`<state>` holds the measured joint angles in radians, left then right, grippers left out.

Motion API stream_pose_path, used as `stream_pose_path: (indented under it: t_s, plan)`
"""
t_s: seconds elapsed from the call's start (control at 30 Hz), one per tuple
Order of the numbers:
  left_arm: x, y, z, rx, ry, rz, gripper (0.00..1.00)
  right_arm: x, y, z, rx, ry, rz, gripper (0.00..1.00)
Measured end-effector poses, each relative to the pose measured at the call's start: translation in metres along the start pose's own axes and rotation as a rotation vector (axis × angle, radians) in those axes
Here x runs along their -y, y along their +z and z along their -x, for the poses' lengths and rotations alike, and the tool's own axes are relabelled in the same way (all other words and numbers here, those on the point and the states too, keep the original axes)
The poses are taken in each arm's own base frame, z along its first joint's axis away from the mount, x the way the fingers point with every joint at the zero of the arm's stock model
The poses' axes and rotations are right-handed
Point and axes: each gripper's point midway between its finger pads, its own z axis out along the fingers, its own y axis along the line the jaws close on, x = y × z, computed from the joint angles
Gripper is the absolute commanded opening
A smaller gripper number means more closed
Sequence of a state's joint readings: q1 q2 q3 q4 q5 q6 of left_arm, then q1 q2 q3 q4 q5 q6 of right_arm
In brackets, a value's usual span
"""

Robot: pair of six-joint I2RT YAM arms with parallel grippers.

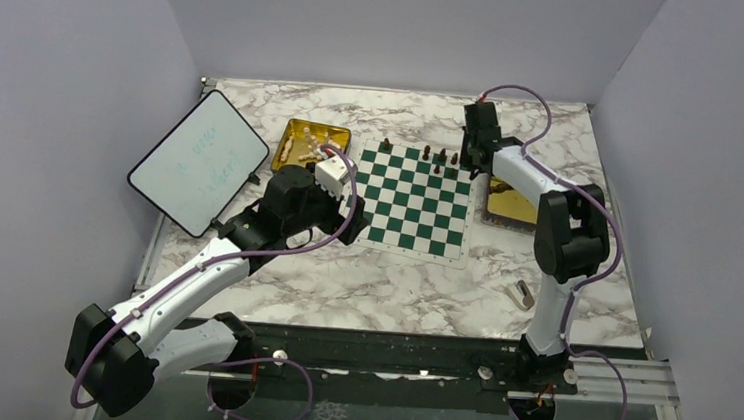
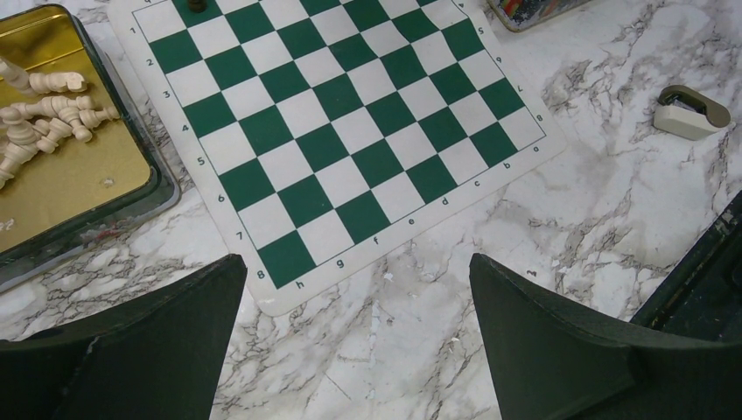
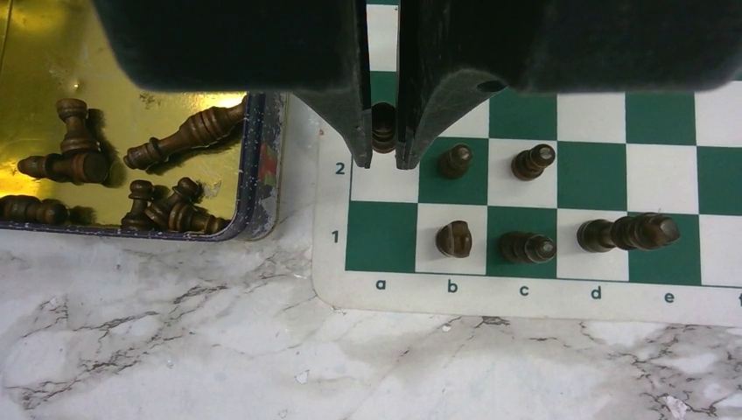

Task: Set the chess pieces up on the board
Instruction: Place the chess piece on the chessboard.

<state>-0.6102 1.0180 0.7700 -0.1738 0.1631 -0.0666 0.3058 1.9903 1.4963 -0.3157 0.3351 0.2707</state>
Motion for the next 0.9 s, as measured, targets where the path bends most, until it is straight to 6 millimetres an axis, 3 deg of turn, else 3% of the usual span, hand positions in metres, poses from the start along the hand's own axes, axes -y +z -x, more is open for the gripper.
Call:
stream_pose_path:
  t_s: [0.9]
  plan:
    - [0.000, 0.000, 0.000, 0.001, 0.000, 0.000, 0.99, 0.000, 0.026, -0.027, -0.055, -0.011, -0.011, 0.14]
